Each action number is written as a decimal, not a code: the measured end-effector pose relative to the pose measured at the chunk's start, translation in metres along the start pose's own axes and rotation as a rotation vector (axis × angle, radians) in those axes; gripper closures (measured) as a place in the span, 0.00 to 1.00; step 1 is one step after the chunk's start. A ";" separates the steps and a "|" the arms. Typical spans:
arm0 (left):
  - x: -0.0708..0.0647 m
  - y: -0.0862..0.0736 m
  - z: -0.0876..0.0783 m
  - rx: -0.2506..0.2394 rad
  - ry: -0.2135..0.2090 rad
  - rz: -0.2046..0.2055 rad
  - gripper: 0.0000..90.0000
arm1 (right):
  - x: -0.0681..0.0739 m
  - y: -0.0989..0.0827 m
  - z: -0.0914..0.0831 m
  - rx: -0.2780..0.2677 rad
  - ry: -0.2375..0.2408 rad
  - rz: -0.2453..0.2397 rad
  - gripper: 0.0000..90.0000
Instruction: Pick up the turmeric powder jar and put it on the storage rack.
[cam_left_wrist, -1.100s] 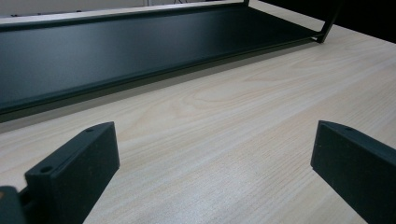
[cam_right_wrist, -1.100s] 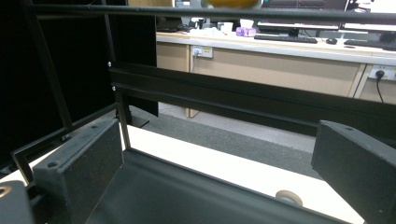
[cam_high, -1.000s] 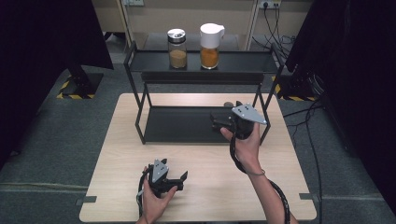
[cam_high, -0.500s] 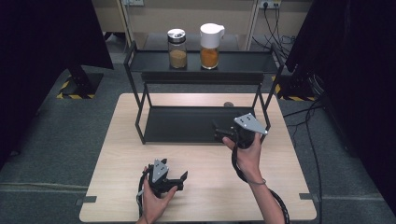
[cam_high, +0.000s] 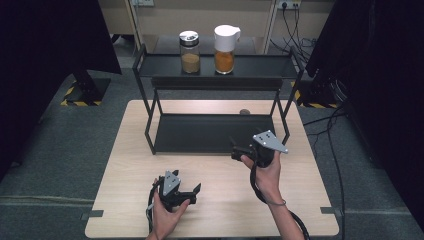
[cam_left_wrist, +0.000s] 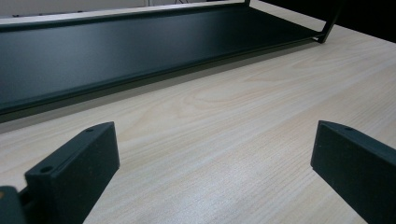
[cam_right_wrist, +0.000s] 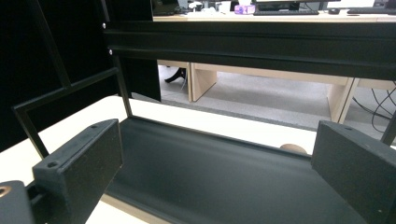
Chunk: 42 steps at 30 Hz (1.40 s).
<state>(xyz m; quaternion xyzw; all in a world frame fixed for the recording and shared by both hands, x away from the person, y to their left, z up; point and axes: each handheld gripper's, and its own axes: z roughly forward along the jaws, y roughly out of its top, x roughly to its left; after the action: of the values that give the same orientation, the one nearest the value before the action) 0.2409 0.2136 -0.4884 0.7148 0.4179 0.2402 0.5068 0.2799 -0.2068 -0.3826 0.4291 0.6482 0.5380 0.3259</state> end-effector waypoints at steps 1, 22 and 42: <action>0.000 0.000 0.000 0.000 0.000 0.000 0.00 | 0.000 -0.001 0.000 0.000 -0.001 0.001 0.03; 0.000 0.000 0.000 0.001 0.000 -0.002 0.00 | 0.003 -0.041 -0.010 0.034 -0.004 0.022 0.03; 0.000 0.000 0.000 0.001 0.003 -0.002 0.00 | 0.000 -0.065 -0.017 0.064 -0.005 0.058 0.03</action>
<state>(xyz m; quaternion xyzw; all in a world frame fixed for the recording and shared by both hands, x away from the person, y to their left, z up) 0.2408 0.2134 -0.4882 0.7142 0.4193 0.2404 0.5062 0.2517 -0.2177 -0.4428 0.4595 0.6514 0.5252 0.2979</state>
